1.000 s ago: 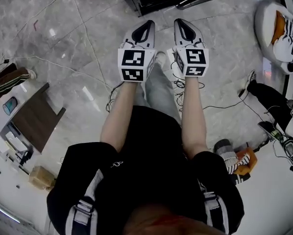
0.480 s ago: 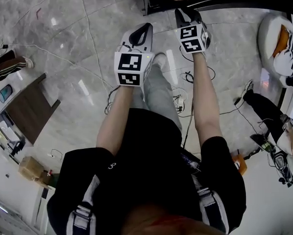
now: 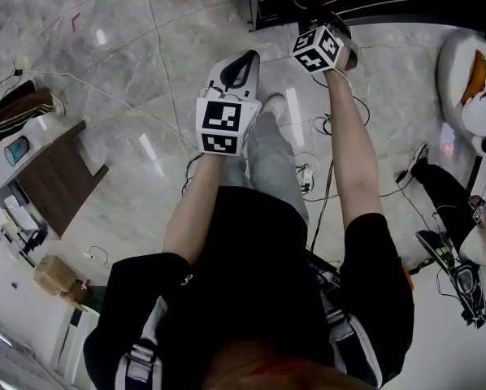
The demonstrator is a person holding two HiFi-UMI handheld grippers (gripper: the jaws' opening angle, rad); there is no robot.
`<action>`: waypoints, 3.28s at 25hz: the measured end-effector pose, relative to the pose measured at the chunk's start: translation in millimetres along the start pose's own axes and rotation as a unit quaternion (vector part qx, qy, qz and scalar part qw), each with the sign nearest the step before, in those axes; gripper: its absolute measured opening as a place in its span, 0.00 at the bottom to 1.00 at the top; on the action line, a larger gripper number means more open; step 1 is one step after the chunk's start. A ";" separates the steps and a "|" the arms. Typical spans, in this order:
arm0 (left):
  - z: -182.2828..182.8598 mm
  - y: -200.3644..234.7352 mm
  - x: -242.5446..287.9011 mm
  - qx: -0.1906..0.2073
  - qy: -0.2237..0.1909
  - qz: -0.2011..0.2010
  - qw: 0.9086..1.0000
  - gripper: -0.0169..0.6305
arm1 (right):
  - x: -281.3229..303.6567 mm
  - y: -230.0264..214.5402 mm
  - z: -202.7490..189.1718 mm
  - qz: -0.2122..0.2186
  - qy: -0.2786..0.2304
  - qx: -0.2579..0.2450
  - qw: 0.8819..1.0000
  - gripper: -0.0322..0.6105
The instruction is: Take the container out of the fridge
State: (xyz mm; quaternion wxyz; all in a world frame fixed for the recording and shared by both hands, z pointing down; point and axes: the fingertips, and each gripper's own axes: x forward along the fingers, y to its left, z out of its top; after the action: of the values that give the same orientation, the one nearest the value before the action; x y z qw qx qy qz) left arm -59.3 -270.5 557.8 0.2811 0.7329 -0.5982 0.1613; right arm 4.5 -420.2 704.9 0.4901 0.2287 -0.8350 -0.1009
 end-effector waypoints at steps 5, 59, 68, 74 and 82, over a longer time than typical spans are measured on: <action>-7.8 4.4 -3.9 0.002 0.009 0.008 1.000 0.04 | 19.5 7.7 -3.4 0.024 0.028 -0.081 0.996 0.21; 172.7 -137.7 -57.8 0.090 -0.201 -0.039 0.975 0.04 | -378.5 -91.4 26.7 -0.149 -0.357 0.484 0.785 0.07; 194.0 -155.6 -66.2 0.104 -0.227 -0.043 0.967 0.04 | -397.1 -106.7 28.0 -0.163 -0.370 0.457 0.793 0.07; 198.6 -161.6 -69.5 0.103 -0.237 -0.039 0.965 0.04 | -404.7 -111.1 23.5 -0.163 -0.376 0.452 0.792 0.07; 202.0 -160.8 -65.8 0.096 -0.242 -0.027 0.965 0.04 | -404.5 -116.6 24.8 -0.153 -0.381 0.444 0.796 0.07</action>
State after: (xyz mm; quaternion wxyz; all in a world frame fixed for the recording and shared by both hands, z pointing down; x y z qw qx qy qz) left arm 60.8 -320.7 325.4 0.0604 0.7895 -0.6102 0.0276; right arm 183.9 -329.1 334.4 -0.0450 0.4892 -0.8616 0.1281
